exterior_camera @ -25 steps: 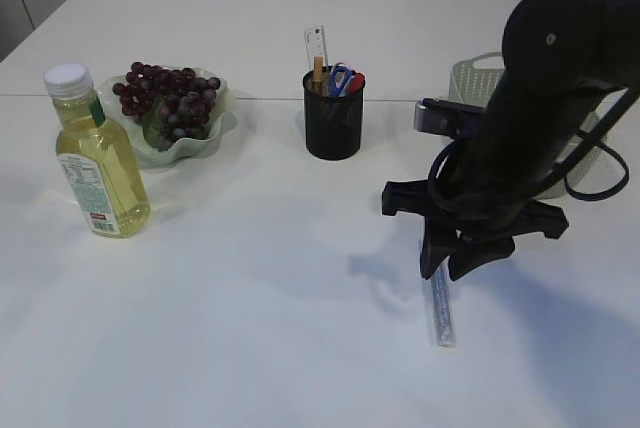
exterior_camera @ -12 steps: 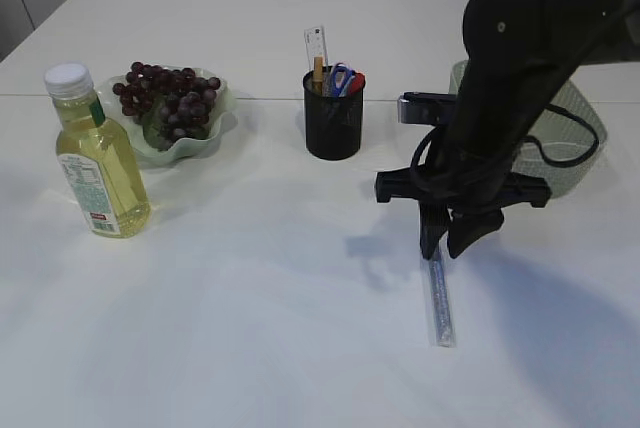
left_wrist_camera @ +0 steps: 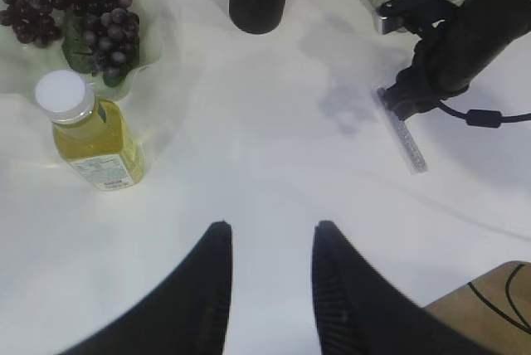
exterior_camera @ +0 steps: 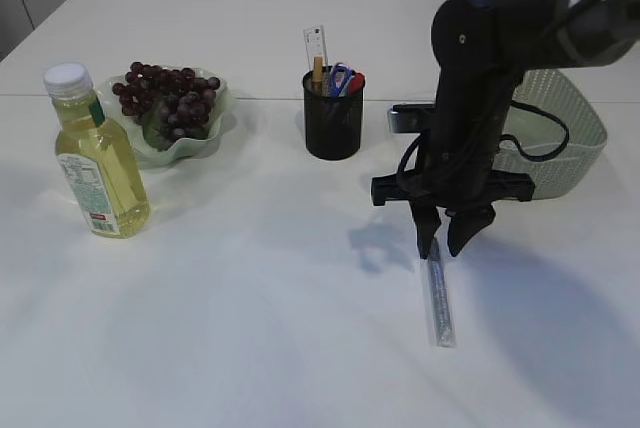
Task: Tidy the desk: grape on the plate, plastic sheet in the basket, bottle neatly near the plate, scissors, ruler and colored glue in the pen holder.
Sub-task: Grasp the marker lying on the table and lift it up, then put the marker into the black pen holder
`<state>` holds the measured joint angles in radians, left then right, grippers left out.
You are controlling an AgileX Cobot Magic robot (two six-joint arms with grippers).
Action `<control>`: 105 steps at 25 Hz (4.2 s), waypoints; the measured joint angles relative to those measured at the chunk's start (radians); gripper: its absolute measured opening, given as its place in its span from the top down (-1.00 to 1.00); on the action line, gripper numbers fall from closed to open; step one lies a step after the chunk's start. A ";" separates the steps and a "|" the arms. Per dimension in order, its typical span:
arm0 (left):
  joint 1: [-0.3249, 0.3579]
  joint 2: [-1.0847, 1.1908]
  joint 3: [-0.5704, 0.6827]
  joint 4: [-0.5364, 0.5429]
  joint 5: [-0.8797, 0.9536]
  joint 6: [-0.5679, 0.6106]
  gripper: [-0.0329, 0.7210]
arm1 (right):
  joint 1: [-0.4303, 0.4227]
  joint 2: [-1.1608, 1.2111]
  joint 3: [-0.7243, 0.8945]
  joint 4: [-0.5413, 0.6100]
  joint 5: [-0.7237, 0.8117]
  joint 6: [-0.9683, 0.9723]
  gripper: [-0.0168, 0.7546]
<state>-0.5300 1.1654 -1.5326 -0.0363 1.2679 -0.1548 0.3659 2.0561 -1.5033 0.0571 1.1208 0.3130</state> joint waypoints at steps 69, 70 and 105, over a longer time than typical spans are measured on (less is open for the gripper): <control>0.000 0.017 0.002 -0.007 0.000 0.000 0.27 | 0.000 0.094 -0.026 -0.013 -0.033 -0.139 0.51; 0.000 0.017 0.002 -0.009 0.000 0.000 0.27 | 0.000 0.094 -0.026 -0.011 -0.034 -0.143 0.51; 0.000 0.017 0.002 -0.014 0.000 0.000 0.27 | 0.072 -0.149 -0.083 -0.041 -0.847 -0.341 0.51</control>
<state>-0.5300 1.1821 -1.5309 -0.0505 1.2679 -0.1544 0.4376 1.9066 -1.5860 0.0165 0.2737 -0.0277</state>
